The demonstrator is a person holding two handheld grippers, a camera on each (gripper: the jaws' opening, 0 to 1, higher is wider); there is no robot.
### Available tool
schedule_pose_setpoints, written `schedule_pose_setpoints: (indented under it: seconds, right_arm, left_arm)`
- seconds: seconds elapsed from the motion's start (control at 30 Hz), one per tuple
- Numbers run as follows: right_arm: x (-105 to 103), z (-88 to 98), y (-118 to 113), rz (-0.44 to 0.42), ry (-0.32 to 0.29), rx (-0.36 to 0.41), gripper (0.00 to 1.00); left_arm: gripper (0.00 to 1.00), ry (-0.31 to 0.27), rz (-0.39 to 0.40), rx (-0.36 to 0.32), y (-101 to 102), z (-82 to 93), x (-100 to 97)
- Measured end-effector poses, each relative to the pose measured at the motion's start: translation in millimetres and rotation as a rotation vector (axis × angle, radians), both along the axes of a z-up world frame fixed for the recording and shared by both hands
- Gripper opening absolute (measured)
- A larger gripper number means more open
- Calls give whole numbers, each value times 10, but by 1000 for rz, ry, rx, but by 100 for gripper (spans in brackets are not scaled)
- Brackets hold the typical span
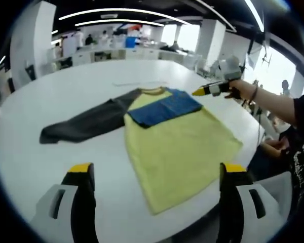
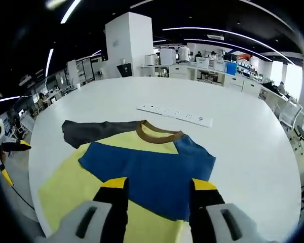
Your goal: Fold the garment on the visible template until the final outline fits inside the template.
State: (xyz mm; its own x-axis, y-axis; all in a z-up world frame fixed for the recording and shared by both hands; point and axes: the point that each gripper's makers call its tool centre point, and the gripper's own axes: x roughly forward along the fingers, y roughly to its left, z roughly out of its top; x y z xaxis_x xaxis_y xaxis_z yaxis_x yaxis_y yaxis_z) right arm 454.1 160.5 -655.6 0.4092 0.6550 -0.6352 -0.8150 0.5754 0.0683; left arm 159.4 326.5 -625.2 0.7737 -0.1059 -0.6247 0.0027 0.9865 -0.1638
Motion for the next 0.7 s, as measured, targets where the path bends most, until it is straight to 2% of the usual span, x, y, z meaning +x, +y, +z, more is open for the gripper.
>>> schedule_pose_setpoints:
  seconds: [0.43,0.6,0.7]
  right_arm:
    - [67,-106,-348,-38,40,-15,40]
    - [93,-190,-493,-46,65,-25,29]
    - [114,-250,-574,-50,64,-50,28]
  left_arm:
    - [98,8,-11,-10,-43,-14,5]
    - [97,8,-9,-7,-39,-16,-2]
    - [97,10,-7,-7,-37,-16,-7]
